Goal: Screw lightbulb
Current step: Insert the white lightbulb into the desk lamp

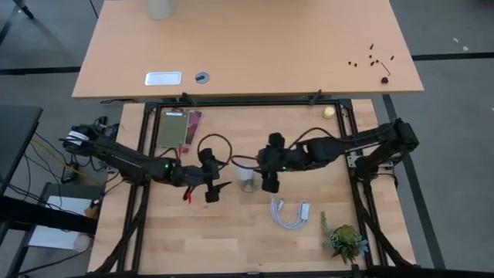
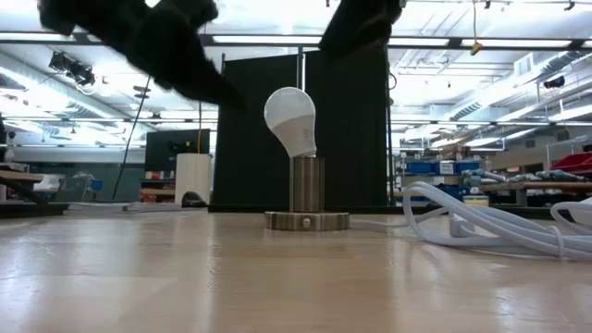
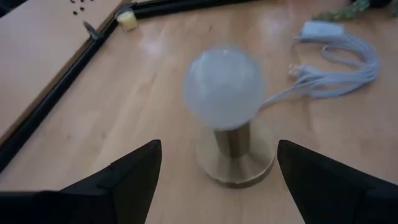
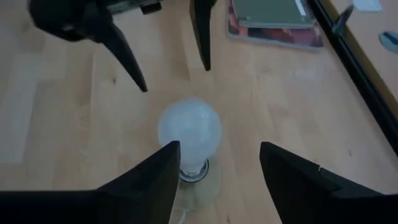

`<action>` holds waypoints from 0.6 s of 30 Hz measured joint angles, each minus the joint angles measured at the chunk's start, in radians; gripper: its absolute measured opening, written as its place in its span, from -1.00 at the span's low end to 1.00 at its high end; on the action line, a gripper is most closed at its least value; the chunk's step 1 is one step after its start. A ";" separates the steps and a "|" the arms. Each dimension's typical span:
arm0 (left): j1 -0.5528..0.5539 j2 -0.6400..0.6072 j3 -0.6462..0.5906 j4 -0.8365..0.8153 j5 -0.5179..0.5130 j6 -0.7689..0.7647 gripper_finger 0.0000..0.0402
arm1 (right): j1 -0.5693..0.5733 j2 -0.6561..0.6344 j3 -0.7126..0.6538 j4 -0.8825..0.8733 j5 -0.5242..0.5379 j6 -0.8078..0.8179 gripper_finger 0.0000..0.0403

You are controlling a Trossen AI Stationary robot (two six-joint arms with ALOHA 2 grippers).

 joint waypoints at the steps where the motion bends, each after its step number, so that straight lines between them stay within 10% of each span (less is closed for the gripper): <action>1: 0.008 0.005 -0.013 0.023 0.000 -0.001 0.61 | -0.006 0.002 0.005 -0.008 -0.001 -0.003 0.17; 18: 0.050 0.147 -0.107 0.342 0.039 -0.020 0.46 | -0.052 0.047 0.022 0.116 -0.080 -0.057 0.23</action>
